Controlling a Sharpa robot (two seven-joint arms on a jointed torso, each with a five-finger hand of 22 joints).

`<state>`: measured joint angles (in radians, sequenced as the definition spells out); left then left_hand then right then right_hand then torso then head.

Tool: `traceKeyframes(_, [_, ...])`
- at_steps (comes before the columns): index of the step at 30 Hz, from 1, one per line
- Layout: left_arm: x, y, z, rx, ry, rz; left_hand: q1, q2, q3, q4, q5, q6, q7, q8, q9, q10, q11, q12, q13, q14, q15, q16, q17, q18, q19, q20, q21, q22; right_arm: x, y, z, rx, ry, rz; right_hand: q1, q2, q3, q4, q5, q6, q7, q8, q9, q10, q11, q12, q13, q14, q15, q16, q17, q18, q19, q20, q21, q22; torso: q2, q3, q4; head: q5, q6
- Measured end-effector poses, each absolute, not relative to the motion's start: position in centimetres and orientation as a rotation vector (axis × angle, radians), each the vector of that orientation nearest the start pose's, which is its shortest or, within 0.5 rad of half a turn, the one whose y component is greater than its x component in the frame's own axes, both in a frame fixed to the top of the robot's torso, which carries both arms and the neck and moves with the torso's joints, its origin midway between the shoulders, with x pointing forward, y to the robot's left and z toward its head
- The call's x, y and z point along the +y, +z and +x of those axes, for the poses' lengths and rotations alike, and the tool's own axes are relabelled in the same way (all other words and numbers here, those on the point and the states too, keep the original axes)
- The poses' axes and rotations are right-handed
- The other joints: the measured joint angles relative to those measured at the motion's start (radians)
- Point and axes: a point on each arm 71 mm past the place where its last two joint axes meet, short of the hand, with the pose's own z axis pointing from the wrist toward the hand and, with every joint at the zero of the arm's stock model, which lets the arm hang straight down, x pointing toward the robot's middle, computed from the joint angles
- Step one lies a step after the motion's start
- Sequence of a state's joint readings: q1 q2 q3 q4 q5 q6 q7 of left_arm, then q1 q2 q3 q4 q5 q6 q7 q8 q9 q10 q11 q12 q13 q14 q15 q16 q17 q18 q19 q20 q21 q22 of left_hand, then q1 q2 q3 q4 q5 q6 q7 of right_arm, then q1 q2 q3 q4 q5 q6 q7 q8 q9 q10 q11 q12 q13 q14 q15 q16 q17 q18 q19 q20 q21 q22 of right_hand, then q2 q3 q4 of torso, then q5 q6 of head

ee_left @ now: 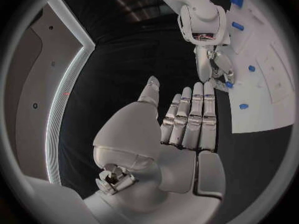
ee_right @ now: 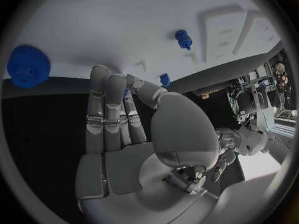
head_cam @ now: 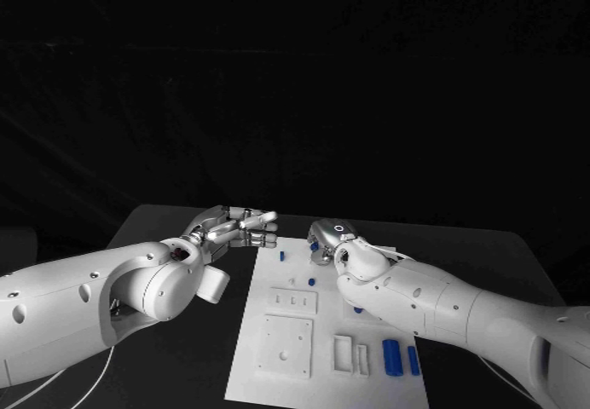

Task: Assemble the parts on the task board

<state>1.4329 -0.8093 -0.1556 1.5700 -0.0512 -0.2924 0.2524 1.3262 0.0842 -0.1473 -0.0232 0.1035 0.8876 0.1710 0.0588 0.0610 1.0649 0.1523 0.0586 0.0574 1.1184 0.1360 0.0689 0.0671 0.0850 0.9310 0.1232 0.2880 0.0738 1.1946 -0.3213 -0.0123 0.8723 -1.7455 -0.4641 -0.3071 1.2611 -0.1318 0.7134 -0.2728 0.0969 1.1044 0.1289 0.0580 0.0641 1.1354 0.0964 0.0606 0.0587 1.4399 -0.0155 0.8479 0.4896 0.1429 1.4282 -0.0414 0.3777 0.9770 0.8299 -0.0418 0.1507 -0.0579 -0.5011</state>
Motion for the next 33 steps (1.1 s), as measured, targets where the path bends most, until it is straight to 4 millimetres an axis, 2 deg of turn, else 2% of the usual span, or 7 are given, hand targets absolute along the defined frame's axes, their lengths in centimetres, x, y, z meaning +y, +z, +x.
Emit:
traceKeyframes(10, [17.6, -11.3, 49.9, 1.572, -1.535, -0.912, 0.000, 0.000, 0.000, 0.000, 0.000, 0.000, 0.000, 0.000, 0.000, 0.000, 0.000, 0.000, 0.000, 0.000, 0.000, 0.000, 0.000, 0.000, 0.000, 0.000, 0.000, 0.000, -12.1, -19.9, 58.3, 1.458, 0.282, -0.141, 0.004, -0.004, -0.018, 0.012, 0.005, -0.008, 0.001, 0.000, -0.001, -0.017, 0.000, 0.000, 0.000, 0.002, 0.001, -0.007, -0.008, 0.004, 0.010, 0.010, -0.033, -0.009, 0.001, 0.0000, -0.0005, 0.003, -0.002])
traceKeyframes(18, [17.6, -11.2, 49.9, 1.575, -1.535, -0.909, 0.000, 0.000, 0.000, 0.000, 0.000, 0.000, 0.000, 0.000, 0.000, -0.004, 0.004, 0.000, 0.000, 0.000, 0.000, 0.000, 0.000, 0.000, 0.000, 0.000, 0.000, 0.000, -12.1, -19.9, 58.2, 1.464, 0.293, -0.137, 0.004, -0.004, -0.018, 0.012, 0.012, -0.008, 0.001, 0.000, -0.001, -0.017, 0.000, 0.000, 0.000, 0.002, 0.001, -0.007, -0.008, 0.004, 0.014, 0.006, -0.039, -0.009, 0.001, -0.0002, -0.0006, 0.004, -0.002])
traceKeyframes(22, [17.7, -11.2, 50.0, 1.574, -1.533, -0.910, 0.000, 0.000, 0.000, 0.000, 0.000, 0.000, 0.000, 0.000, 0.000, -0.004, 0.004, 0.000, 0.000, 0.000, 0.000, 0.000, 0.000, 0.000, 0.000, 0.000, 0.000, 0.000, -12.7, -19.7, 57.9, 1.460, 0.305, -0.134, -0.011, -0.019, -0.033, 0.017, 0.012, -0.012, -0.002, 0.000, -0.001, -0.017, 0.000, 0.000, 0.000, 0.002, 0.001, -0.007, -0.008, 0.004, 0.017, 0.009, -0.045, -0.011, 0.001, -0.0004, -0.0006, 0.005, 0.001])
traceKeyframes(25, [18.1, -11.1, 50.1, 1.569, -1.526, -0.912, 0.000, 0.000, 0.000, 0.000, 0.000, 0.000, 0.000, 0.000, 0.000, -0.006, 0.001, 0.000, 0.000, 0.000, 0.000, 0.000, 0.000, 0.000, 0.000, 0.000, 0.000, 0.000, -13.5, -19.1, 57.7, 1.448, 0.321, -0.125, -0.023, -0.031, -0.085, 0.039, 0.012, -0.015, -0.005, 0.000, -0.001, -0.017, 0.000, 0.000, 0.000, 0.002, 0.001, -0.007, -0.008, 0.004, 0.032, 0.009, -0.066, -0.031, 0.001, -0.0003, -0.0032, 0.008, 0.004])
traceKeyframes(28, [18.4, -11.0, 50.2, 1.562, -1.520, -0.912, 0.003, -0.003, 0.000, 0.000, 0.000, 0.000, 0.000, 0.000, 0.000, -0.006, 0.001, 0.000, 0.000, 0.000, 0.000, 0.000, 0.000, 0.000, 0.000, 0.000, 0.000, 0.000, -14.4, -18.0, 57.5, 1.428, 0.343, -0.105, -0.023, -0.031, -0.138, 0.058, 0.012, -0.019, -0.009, 0.000, -0.001, -0.012, -0.004, 0.000, 0.000, 0.002, 0.001, -0.007, -0.008, 0.004, 0.032, 0.009, -0.087, -0.058, 0.001, 0.0010, -0.0078, 0.008, 0.008])
traceKeyframes(33, [18.9, -10.8, 50.3, 1.555, -1.513, -0.909, 0.005, -0.005, 0.000, 0.000, 0.000, 0.000, 0.000, 0.000, 0.000, -0.006, 0.001, 0.000, 0.000, 0.000, 0.000, 0.000, 0.000, 0.000, 0.000, 0.000, 0.000, 0.000, -16.3, -15.7, 57.2, 1.395, 0.386, -0.049, -0.022, -0.030, -0.166, 0.069, 0.008, -0.016, -0.010, 0.000, -0.001, 0.040, -0.016, 0.000, 0.000, 0.005, -0.002, -0.007, -0.008, 0.003, 0.035, 0.006, -0.103, -0.083, -0.001, 0.0040, -0.0191, 0.011, 0.014])
